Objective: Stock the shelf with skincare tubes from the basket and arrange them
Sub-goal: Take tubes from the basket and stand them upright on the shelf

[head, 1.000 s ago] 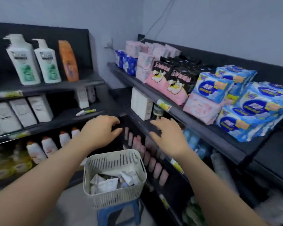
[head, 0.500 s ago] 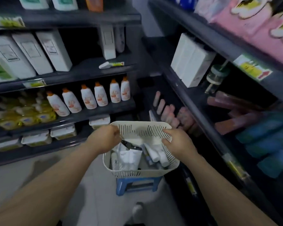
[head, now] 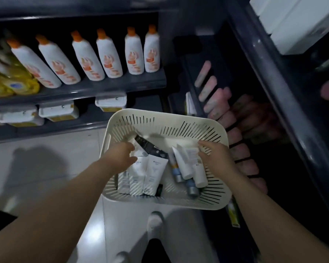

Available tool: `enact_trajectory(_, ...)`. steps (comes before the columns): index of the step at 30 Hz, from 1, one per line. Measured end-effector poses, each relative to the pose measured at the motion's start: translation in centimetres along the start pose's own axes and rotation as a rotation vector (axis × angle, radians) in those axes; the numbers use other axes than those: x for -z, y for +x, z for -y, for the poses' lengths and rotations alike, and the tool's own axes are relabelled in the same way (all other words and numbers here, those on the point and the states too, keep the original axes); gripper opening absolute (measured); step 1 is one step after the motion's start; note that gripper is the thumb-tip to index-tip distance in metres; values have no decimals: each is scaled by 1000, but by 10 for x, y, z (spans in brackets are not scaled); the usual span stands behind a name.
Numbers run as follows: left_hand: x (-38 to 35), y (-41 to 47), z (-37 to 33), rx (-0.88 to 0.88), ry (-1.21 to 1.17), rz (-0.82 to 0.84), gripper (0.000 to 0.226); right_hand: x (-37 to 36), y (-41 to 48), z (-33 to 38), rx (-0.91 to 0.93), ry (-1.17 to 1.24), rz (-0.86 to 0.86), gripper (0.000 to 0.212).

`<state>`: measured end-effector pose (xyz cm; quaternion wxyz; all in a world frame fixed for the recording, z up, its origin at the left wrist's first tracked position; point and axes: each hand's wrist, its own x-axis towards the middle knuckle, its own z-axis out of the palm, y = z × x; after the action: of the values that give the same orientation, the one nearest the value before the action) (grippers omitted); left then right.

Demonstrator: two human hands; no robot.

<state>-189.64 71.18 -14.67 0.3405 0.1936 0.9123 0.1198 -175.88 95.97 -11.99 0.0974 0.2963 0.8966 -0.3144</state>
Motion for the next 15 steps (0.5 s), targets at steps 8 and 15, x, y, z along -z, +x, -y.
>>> enact_trajectory(8, -17, 29, 3, 44, -11, -31, 50, -40, 33, -26, -110, 6, 125, 42)
enact_trajectory(15, -23, 45, 5, 50, -45, -92, 52, -70, 50, -47, -306, 34, 250, 52)
